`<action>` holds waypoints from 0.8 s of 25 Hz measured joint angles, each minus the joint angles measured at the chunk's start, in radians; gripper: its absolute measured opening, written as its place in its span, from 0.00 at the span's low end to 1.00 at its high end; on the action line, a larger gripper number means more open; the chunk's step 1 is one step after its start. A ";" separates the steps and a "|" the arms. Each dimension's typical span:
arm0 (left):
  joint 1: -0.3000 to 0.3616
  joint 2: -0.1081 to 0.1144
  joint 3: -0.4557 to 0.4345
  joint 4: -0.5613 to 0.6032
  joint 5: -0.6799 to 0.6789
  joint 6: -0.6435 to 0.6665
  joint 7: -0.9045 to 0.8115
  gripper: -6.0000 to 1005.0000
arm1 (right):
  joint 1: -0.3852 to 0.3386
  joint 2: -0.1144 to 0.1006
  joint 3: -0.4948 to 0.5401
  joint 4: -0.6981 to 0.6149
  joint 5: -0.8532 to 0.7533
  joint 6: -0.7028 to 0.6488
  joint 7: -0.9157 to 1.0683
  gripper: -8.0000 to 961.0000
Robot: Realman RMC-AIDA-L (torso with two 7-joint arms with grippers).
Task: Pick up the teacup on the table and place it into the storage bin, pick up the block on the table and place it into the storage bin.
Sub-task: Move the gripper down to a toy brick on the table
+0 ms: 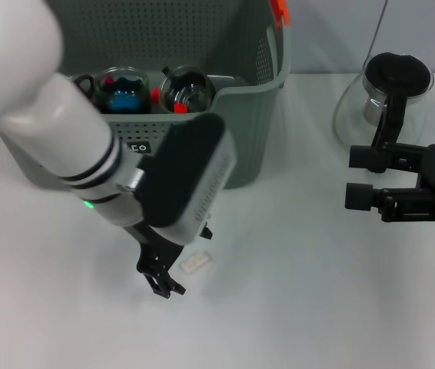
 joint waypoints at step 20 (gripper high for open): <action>-0.119 -0.004 0.294 -0.075 0.134 -0.116 -0.009 0.87 | 0.047 0.007 0.001 0.128 -0.026 0.024 -0.074 0.98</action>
